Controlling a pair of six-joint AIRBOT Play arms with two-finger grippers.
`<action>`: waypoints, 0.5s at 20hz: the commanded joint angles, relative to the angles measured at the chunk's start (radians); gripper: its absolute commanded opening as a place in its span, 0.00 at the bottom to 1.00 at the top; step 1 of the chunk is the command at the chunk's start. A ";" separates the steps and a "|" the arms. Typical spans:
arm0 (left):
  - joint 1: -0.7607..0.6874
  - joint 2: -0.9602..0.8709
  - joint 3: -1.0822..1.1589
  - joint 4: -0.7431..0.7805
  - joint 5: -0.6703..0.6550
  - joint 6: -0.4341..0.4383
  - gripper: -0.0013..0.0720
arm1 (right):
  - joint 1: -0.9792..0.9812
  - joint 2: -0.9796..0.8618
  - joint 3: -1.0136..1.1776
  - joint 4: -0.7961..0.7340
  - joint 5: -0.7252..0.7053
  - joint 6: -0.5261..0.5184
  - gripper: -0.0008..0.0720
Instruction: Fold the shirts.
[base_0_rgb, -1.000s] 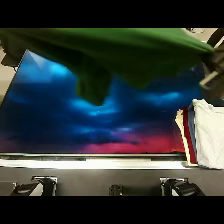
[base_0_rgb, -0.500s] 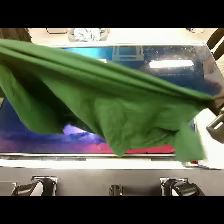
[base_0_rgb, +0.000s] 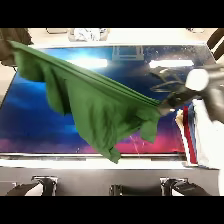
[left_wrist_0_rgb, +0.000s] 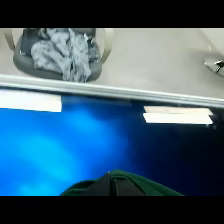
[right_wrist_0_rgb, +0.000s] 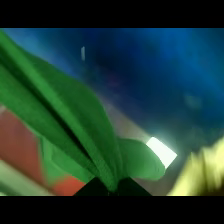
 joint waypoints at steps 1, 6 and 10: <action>-0.061 -0.261 0.000 -0.017 0.178 0.017 0.05 | 0.000 -0.281 0.009 0.075 -0.394 0.101 0.07; -0.085 -0.460 -0.001 -0.018 -0.065 0.013 0.05 | 0.000 -0.396 0.011 0.108 -0.616 0.282 0.07; -0.069 -0.471 0.025 -0.021 -0.286 -0.029 0.69 | -0.045 -0.343 0.074 0.152 -0.522 0.258 0.75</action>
